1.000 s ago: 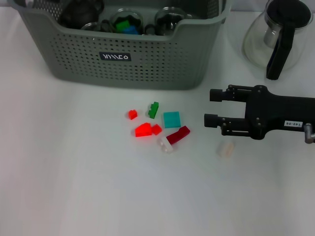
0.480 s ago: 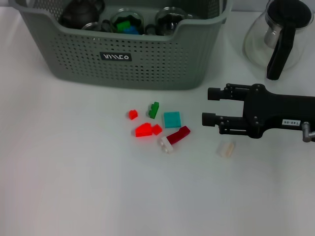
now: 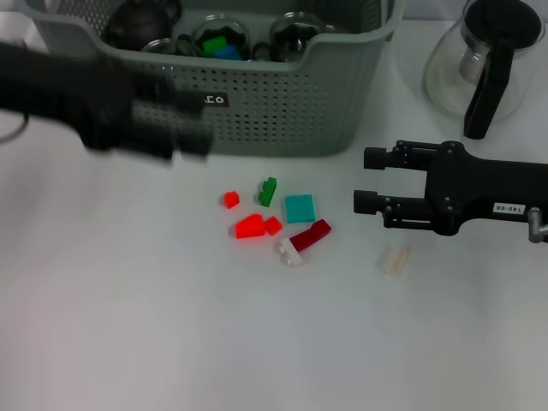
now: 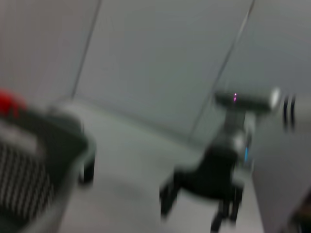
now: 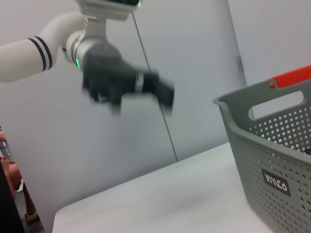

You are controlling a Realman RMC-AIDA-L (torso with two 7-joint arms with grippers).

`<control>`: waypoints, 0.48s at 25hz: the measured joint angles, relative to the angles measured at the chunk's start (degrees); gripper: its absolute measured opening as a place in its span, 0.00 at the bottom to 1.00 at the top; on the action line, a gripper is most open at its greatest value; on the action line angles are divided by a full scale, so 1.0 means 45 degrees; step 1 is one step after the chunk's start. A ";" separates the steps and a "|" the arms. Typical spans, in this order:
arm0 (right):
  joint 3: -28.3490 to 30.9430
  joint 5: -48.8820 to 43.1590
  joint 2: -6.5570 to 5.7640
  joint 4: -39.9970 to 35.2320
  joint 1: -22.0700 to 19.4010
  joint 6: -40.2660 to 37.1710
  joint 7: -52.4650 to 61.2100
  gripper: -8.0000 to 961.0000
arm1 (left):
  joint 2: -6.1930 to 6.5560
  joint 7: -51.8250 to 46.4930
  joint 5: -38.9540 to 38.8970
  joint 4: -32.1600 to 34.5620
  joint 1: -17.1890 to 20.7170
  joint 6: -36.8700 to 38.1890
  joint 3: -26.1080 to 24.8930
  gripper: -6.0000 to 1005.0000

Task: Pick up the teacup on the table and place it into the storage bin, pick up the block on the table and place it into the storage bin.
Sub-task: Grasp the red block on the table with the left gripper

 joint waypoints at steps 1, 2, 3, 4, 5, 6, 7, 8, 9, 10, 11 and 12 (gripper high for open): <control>-0.0002 0.0001 0.0000 0.0001 0.0003 -0.0004 0.0021 0.77 | -0.0102 -0.0022 0.0596 0.0338 -0.0053 -0.0008 0.0415 0.66; 0.0000 0.0001 -0.0010 0.0000 0.0003 -0.0005 0.0039 0.77 | -0.0205 -0.0072 0.1187 0.0654 -0.0127 -0.0038 0.0822 0.66; -0.0001 0.0002 -0.0012 0.0001 0.0006 -0.0008 0.0050 0.77 | -0.0310 -0.0157 0.1769 0.0895 -0.0222 -0.0086 0.1200 0.66; -0.0002 0.0003 -0.0015 0.0001 0.0007 -0.0008 0.0058 0.77 | -0.0453 -0.0340 0.2600 0.1162 -0.0370 -0.0222 0.1650 0.66; 0.0000 0.0004 -0.0020 0.0000 0.0005 -0.0009 0.0058 0.77 | -0.0561 -0.0465 0.3149 0.1332 -0.0491 -0.0329 0.1921 0.66; -0.0001 0.0005 -0.0021 0.0000 0.0004 -0.0007 0.0058 0.77 | -0.0761 -0.0652 0.3844 0.1526 -0.0676 -0.0485 0.2240 0.66; -0.0001 0.0005 -0.0029 0.0000 -0.0001 -0.0008 0.0056 0.77 | -0.0977 -0.0796 0.4583 0.1703 -0.0883 -0.0641 0.2486 0.66; -0.0001 0.0004 -0.0030 0.0001 -0.0006 -0.0009 0.0051 0.77 | -0.1138 -0.0858 0.5053 0.1791 -0.1030 -0.0722 0.2621 0.66; -0.0001 0.0001 -0.0037 0.0000 -0.0014 -0.0006 0.0044 0.77 | -0.1363 -0.0882 0.5664 0.1862 -0.1229 -0.0814 0.2728 0.66; -0.0001 0.0001 -0.0037 0.0000 -0.0029 -0.0005 0.0036 0.77 | -0.1593 -0.0900 0.6243 0.1909 -0.1422 -0.0885 0.2846 0.66; -0.0001 0.0001 -0.0038 0.0000 -0.0040 -0.0005 0.0030 0.77 | -0.1593 -0.0900 0.6243 0.1909 -0.1422 -0.0885 0.2846 0.66; -0.0001 0.0002 -0.0043 0.0000 -0.0054 -0.0002 0.0029 0.77 | -0.2050 -0.0976 0.7232 0.1943 -0.1779 -0.1041 0.3174 0.66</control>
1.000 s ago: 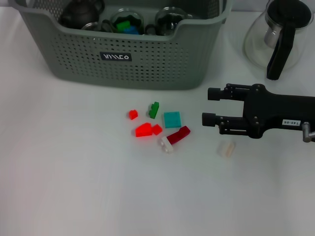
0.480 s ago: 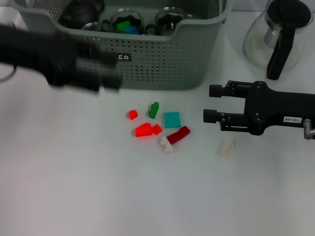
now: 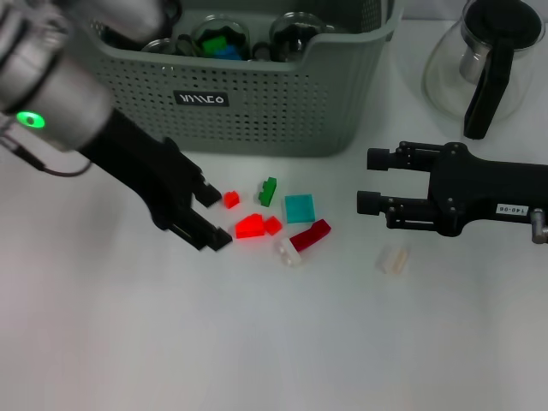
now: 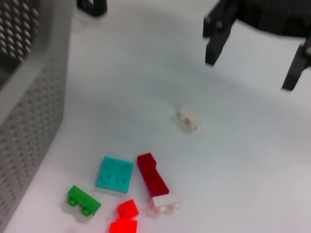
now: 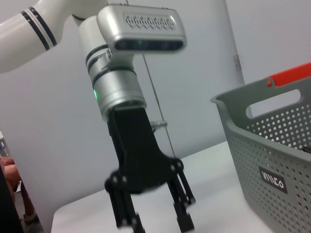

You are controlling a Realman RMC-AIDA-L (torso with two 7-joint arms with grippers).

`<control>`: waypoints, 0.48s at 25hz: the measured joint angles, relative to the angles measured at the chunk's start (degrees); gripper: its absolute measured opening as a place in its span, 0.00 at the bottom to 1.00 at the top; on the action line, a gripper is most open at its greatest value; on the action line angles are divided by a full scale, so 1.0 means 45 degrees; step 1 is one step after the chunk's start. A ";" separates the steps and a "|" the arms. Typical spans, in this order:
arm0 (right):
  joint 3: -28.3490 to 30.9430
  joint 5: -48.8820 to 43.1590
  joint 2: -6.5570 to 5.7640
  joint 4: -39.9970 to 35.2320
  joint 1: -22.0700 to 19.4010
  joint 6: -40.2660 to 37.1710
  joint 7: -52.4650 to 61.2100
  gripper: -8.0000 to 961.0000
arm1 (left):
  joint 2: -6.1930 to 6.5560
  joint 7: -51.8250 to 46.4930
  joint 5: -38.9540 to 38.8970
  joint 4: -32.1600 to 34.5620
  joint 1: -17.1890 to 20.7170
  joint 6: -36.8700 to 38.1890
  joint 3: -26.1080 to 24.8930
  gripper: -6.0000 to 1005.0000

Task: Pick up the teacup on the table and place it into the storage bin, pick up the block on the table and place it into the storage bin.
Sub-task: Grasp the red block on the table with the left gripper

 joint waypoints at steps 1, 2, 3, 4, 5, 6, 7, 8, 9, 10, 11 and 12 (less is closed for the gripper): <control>0.0000 0.0000 -0.0006 0.0000 -0.0006 0.0000 0.0000 0.77 | -0.0297 -0.0081 0.0593 0.0010 -0.0155 -0.0243 0.0360 0.66; 0.0000 0.0001 -0.0010 0.0000 -0.0008 0.0000 0.0001 0.77 | -0.0371 -0.0118 0.0720 0.0009 -0.0181 -0.0363 0.0519 0.66; 0.0000 0.0001 -0.0013 0.0000 -0.0005 0.0001 0.0002 0.77 | -0.0481 -0.0262 0.0919 -0.0026 -0.0211 -0.0682 0.0881 0.66; 0.0000 0.0003 -0.0013 0.0000 -0.0005 0.0002 0.0002 0.77 | -0.0534 -0.0423 0.0974 -0.0078 -0.0211 -0.0976 0.1269 0.66; 0.0000 0.0004 -0.0013 0.0000 -0.0007 0.0001 0.0000 0.77 | -0.0566 -0.0750 0.1003 -0.0161 -0.0174 -0.1530 0.1867 0.66; 0.0000 0.0005 -0.0013 0.0000 -0.0010 0.0003 -0.0005 0.77 | -0.0562 -0.1035 0.0983 -0.0235 -0.0106 -0.2049 0.2416 0.66; 0.0000 0.0006 -0.0013 0.0000 -0.0016 0.0004 -0.0016 0.77 | -0.0562 -0.1252 0.0974 -0.0278 -0.0021 -0.2514 0.2827 0.66; 0.0000 0.0006 -0.0014 -0.0001 -0.0024 0.0009 -0.0019 0.77 | -0.0573 -0.1452 0.0957 -0.0322 0.0092 -0.3063 0.3235 0.66; 0.0000 0.0004 -0.0013 0.0000 -0.0026 0.0023 -0.0020 0.77 | -0.0580 -0.1616 0.0935 -0.0367 0.0216 -0.3535 0.3609 0.65; 0.0000 0.0003 -0.0013 0.0000 -0.0028 0.0038 -0.0022 0.77 | -0.0587 -0.1764 0.0909 -0.0404 0.0310 -0.3957 0.3893 0.64; 0.0000 0.0002 -0.0013 0.0000 -0.0033 0.0044 -0.0023 0.77 | -0.0589 -0.1929 0.0883 -0.0434 0.0397 -0.4265 0.4226 0.63; 0.0000 0.0002 -0.0014 0.0000 -0.0040 0.0049 -0.0023 0.77 | -0.0584 -0.2090 0.0871 -0.0450 0.0461 -0.4516 0.4486 0.63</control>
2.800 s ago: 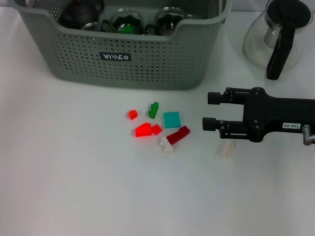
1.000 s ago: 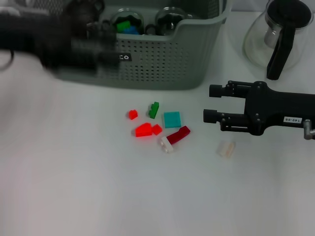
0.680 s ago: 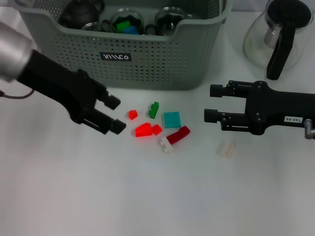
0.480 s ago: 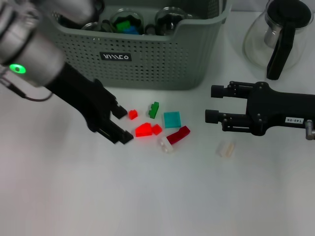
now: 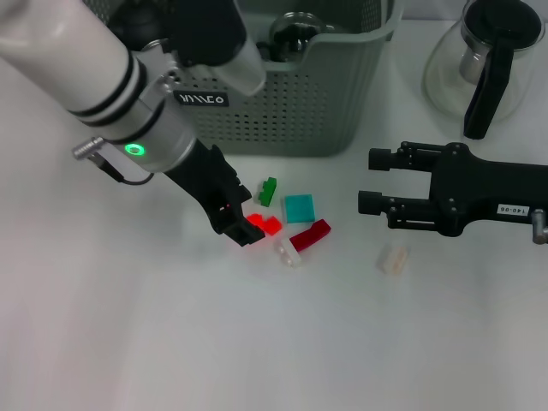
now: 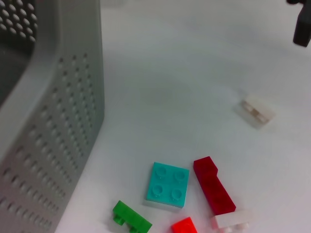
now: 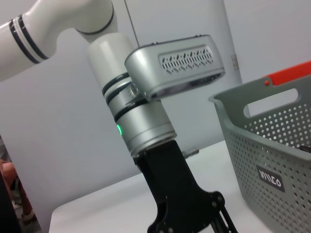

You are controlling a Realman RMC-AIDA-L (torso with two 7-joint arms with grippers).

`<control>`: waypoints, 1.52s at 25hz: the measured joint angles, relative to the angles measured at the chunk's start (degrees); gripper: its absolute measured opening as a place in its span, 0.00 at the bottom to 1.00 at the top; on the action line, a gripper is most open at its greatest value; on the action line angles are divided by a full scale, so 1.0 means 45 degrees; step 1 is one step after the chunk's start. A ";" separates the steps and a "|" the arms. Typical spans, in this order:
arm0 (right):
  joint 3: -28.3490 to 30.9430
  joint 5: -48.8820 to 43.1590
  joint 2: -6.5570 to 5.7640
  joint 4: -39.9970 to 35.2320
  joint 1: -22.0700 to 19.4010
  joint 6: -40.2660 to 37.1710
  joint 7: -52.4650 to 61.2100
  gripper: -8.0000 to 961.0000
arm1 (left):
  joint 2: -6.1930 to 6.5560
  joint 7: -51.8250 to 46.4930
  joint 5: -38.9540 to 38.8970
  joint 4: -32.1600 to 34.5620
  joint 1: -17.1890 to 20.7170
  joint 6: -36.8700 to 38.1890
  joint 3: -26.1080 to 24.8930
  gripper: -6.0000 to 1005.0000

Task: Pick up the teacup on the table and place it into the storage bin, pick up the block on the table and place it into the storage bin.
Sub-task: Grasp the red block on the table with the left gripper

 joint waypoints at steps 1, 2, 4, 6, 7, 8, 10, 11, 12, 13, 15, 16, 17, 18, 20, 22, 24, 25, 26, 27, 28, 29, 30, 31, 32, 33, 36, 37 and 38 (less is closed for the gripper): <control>0.0000 0.0000 0.0001 0.0000 -0.0006 0.0001 -0.0001 0.77 | 0.0007 -0.0102 -0.0001 -0.0005 0.0040 -0.0122 0.0204 0.63; 0.0000 0.0000 0.0001 0.0000 -0.0007 0.0001 -0.0001 0.77 | 0.0012 -0.0216 -0.0001 -0.0028 0.0063 -0.0252 0.0400 0.63; 0.0000 -0.0003 0.0006 0.0000 -0.0009 0.0001 -0.0001 0.77 | 0.0009 -0.0381 0.0004 -0.0122 0.0069 -0.0415 0.0685 0.62; 0.0000 -0.0005 0.0015 0.0000 -0.0011 0.0001 -0.0002 0.77 | 0.0000 -0.0604 0.0034 -0.0259 0.0042 -0.0639 0.1049 0.61; 0.0000 -0.0011 0.0017 0.0000 -0.0012 0.0001 -0.0004 0.77 | 0.0001 -0.0716 0.0056 -0.0314 0.0026 -0.0792 0.1219 0.61; -0.0001 -0.0016 0.0018 0.0000 -0.0014 0.0000 -0.0002 0.77 | 0.0011 -0.0820 0.0081 -0.0362 0.0016 -0.0962 0.1383 0.61; -0.0001 -0.0024 0.0021 0.0000 -0.0015 -0.0001 0.0010 0.77 | 0.0016 -0.0945 0.0122 -0.0498 0.0002 -0.1285 0.1628 0.61; 0.0000 -0.0027 0.0021 0.0000 -0.0016 -0.0001 0.0018 0.77 | 0.0016 -0.0968 0.0138 -0.0580 -0.0013 -0.1391 0.1702 0.60; 0.0000 -0.0027 0.0022 0.0000 -0.0016 -0.0003 0.0023 0.77 | 0.0016 -0.0980 0.0147 -0.0688 -0.0048 -0.1511 0.1767 0.60; -0.0001 -0.0026 0.0022 0.0000 -0.0016 -0.0006 0.0024 0.78 | 0.0016 -0.0988 0.0154 -0.0812 -0.0090 -0.1641 0.1819 0.60; 0.0000 -0.0025 0.0016 0.0000 -0.0016 -0.0009 0.0027 0.77 | 0.0027 -0.0996 0.0161 -0.1073 -0.0186 -0.1866 0.1864 0.60; 0.0000 -0.0025 0.0010 0.0000 -0.0016 -0.0010 0.0030 0.77 | 0.0032 -0.0998 0.0167 -0.1213 -0.0238 -0.1963 0.1868 0.60; 0.0000 -0.0024 0.0005 0.0000 -0.0017 -0.0011 0.0031 0.77 | 0.0037 -0.0998 0.0182 -0.1340 -0.0291 -0.2034 0.1869 0.60; 0.0000 -0.0024 0.0007 0.0000 -0.0019 -0.0012 0.0031 0.77 | 0.0042 -0.0998 0.0219 -0.1480 -0.0348 -0.2137 0.1871 0.60; 0.0000 -0.0026 0.0016 0.0000 -0.0032 -0.0009 0.0026 0.78 | 0.0048 -0.1001 0.0318 -0.1660 -0.0397 -0.2312 0.1893 0.60; -0.0001 -0.0028 0.0026 0.0000 -0.0035 -0.0008 0.0020 0.77 | 0.0048 -0.1006 0.0460 -0.1809 -0.0423 -0.2511 0.1941 0.59; 0.0000 -0.0028 0.0026 0.0000 -0.0036 -0.0005 0.0019 0.77 | 0.0046 -0.1013 0.0540 -0.1912 -0.0452 -0.2595 0.1960 0.59; 0.0000 -0.0027 0.0026 0.0000 -0.0035 -0.0006 0.0019 0.77 | 0.0045 -0.1019 0.0567 -0.1956 -0.0456 -0.2606 0.1961 0.59; -0.0001 -0.0023 0.0026 0.0000 -0.0036 -0.0010 0.0020 0.77 | 0.0044 -0.1020 0.0577 -0.2000 -0.0457 -0.2608 0.1961 0.59; -0.0001 -0.0018 0.0024 0.0000 -0.0036 -0.0018 0.0021 0.77 | 0.0042 -0.1020 0.0589 -0.2055 -0.0461 -0.2608 0.1963 0.59; -0.0001 -0.0016 0.0023 0.0000 -0.0036 -0.0024 0.0023 0.77 | 0.0042 -0.1020 0.0600 -0.2108 -0.0474 -0.2602 0.1967 0.59; 0.0000 -0.0018 0.0022 0.0000 -0.0036 -0.0028 0.0025 0.77 | 0.0042 -0.1020 0.0617 -0.2170 -0.0492 -0.2577 0.1981 0.59; -0.0001 -0.0022 0.0020 0.0000 -0.0036 -0.0030 0.0024 0.77 | 0.0042 -0.1020 0.0632 -0.2210 -0.0504 -0.2548 0.1998 0.59; -0.0001 -0.0021 0.0020 0.0000 -0.0036 -0.0032 0.0024 0.77 | 0.0039 -0.1020 0.0638 -0.2224 -0.0505 -0.2518 0.2019 0.59; -0.0001 -0.0021 0.0020 0.0000 -0.0036 -0.0033 0.0022 0.77 | 0.0034 -0.1021 0.0643 -0.2229 -0.0506 -0.2504 0.2058 0.58; -0.0001 -0.0021 0.0021 0.0000 -0.0036 -0.0033 0.0019 0.77 | 0.0027 -0.1024 0.0646 -0.2234 -0.0504 -0.2496 0.2098 0.58; -0.0001 -0.0040 0.0036 0.0000 -0.0036 -0.0012 0.0008 0.77 | 0.0019 -0.1085 0.0652 -0.2321 -0.0503 -0.2477 0.2376 0.58; -0.0001 -0.0044 0.0038 0.0000 -0.0036 -0.0010 0.0004 0.77 | 0.0019 -0.1121 0.0653 -0.2342 -0.0513 -0.2475 0.2460 0.58; -0.0001 -0.0048 0.0038 0.0000 -0.0036 -0.0009 0.0000 0.77 | 0.0020 -0.1154 0.0654 -0.2371 -0.0521 -0.2473 0.2550 0.58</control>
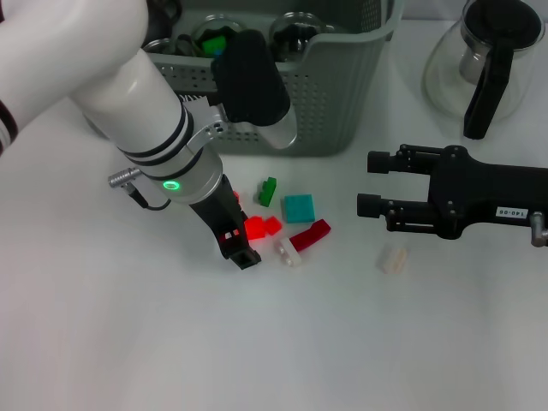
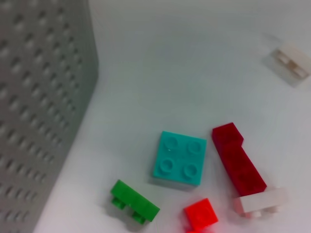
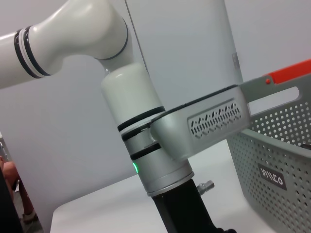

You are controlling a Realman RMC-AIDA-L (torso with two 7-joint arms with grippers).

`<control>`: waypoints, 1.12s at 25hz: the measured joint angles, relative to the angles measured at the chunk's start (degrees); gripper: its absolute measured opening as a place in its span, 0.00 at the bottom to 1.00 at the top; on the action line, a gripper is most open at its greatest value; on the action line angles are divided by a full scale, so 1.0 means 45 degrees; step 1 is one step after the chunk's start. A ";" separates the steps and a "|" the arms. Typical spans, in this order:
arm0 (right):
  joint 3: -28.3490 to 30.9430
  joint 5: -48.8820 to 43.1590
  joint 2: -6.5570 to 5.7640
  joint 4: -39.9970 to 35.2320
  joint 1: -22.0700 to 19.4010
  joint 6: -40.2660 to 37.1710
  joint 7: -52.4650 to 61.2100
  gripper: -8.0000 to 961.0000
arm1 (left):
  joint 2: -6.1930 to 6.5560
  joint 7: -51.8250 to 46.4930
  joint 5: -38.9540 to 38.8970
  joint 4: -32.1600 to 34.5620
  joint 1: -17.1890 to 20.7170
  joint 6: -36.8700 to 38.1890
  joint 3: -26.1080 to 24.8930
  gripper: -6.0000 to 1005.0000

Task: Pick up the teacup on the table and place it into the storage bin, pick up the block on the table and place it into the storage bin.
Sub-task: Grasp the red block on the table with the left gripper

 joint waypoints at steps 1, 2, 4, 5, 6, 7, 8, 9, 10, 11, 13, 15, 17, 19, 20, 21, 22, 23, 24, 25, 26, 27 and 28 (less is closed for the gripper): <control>0.0001 0.0000 0.0000 0.0000 -0.0001 0.0000 -0.0001 0.77 | 0.0000 -0.0021 0.0000 0.0000 -0.0003 0.0005 0.0046 0.58; 0.0001 0.0000 -0.0004 0.0000 -0.0006 0.0000 -0.0002 0.77 | -0.0007 -0.0034 -0.0001 0.0005 -0.0002 0.0016 0.0074 0.58; 0.0001 0.0008 -0.0018 0.0004 -0.0033 -0.0012 -0.0002 0.77 | -0.0013 -0.0097 -0.0016 0.0054 -0.0003 0.0010 0.0077 0.58; 0.0001 0.0022 -0.0028 0.0006 -0.0053 -0.0023 -0.0004 0.77 | -0.0012 -0.0138 -0.0041 0.0080 -0.0002 -0.0008 0.0066 0.57; 0.0001 0.0032 -0.0032 0.0008 -0.0074 -0.0030 -0.0008 0.77 | -0.0009 -0.0178 -0.0067 0.0106 -0.0002 -0.0047 0.0041 0.57; 0.0001 0.0038 -0.0033 0.0010 -0.0088 -0.0032 -0.0012 0.77 | -0.0007 -0.0189 -0.0077 0.0115 -0.0002 -0.0069 0.0023 0.57; 0.0001 0.0042 -0.0031 0.0012 -0.0096 -0.0033 -0.0012 0.77 | -0.0007 -0.0193 -0.0084 0.0127 -0.0002 -0.0089 0.0002 0.57; 0.0001 0.0042 -0.0025 0.0013 -0.0096 -0.0033 -0.0013 0.77 | -0.0007 -0.0195 -0.0083 0.0129 -0.0002 -0.0109 0.0015 0.57; 0.0000 0.0042 -0.0018 0.0014 -0.0097 -0.0032 -0.0015 0.77 | -0.0016 -0.0196 -0.0074 0.0130 -0.0005 -0.0134 0.0039 0.57; 0.0000 0.0041 -0.0011 0.0016 -0.0097 -0.0028 -0.0016 0.77 | -0.0026 -0.0196 -0.0064 0.0131 -0.0010 -0.0156 0.0063 0.57; 0.0001 0.0040 -0.0007 0.0019 -0.0096 -0.0027 -0.0017 0.77 | -0.0036 -0.0197 -0.0061 0.0126 -0.0019 -0.0256 0.0078 0.57; 0.0001 0.0041 -0.0005 0.0020 -0.0090 -0.0030 -0.0017 0.77 | -0.0034 -0.0197 -0.0076 0.0100 -0.0022 -0.0323 0.0079 0.56; 0.0000 0.0046 -0.0002 0.0021 -0.0086 -0.0032 -0.0018 0.77 | -0.0028 -0.0198 -0.0069 0.0065 -0.0041 -0.0405 0.0081 0.56; 0.0001 0.0046 0.0001 0.0021 -0.0074 -0.0014 -0.0018 0.77 | -0.0029 -0.0198 -0.0029 0.0037 -0.0049 -0.0495 0.0081 0.56; 0.0000 0.0046 0.0002 0.0021 -0.0072 -0.0010 -0.0018 0.77 | -0.0034 -0.0198 -0.0008 0.0031 -0.0051 -0.0524 0.0084 0.56; 0.0001 0.0044 0.0002 0.0021 -0.0072 -0.0009 -0.0018 0.77 | -0.0040 -0.0198 0.0004 0.0026 -0.0052 -0.0537 0.0093 0.55; 0.0001 0.0044 0.0001 0.0020 -0.0070 -0.0009 -0.0018 0.77 | -0.0045 -0.0198 0.0003 0.0025 -0.0052 -0.0538 0.0102 0.54; 0.0000 0.0045 -0.0003 0.0020 -0.0070 -0.0014 -0.0018 0.77 | -0.0045 -0.0198 0.0003 0.0024 -0.0053 -0.0539 0.0109 0.53; 0.0001 0.0046 -0.0008 0.0020 -0.0071 -0.0030 -0.0018 0.77 | -0.0043 -0.0198 0.0003 0.0017 -0.0053 -0.0536 0.0113 0.52; 0.0000 0.0047 -0.0010 0.0021 -0.0078 -0.0046 -0.0018 0.77 | -0.0037 -0.0198 0.0006 0.0012 -0.0052 -0.0533 0.0115 0.51; 0.0000 0.0047 -0.0010 0.0021 -0.0078 -0.0046 -0.0018 0.77 | -0.0032 -0.0202 0.0011 0.0007 -0.0054 -0.0526 0.0117 0.50; 0.0001 0.0048 -0.0012 0.0020 -0.0086 -0.0050 -0.0018 0.77 | -0.0026 -0.0214 0.0014 0.0003 -0.0058 -0.0518 0.0118 0.49; 0.0001 0.0050 -0.0012 0.0021 -0.0088 -0.0050 -0.0018 0.77 | -0.0021 -0.0249 0.0018 0.0003 -0.0064 -0.0508 0.0119 0.48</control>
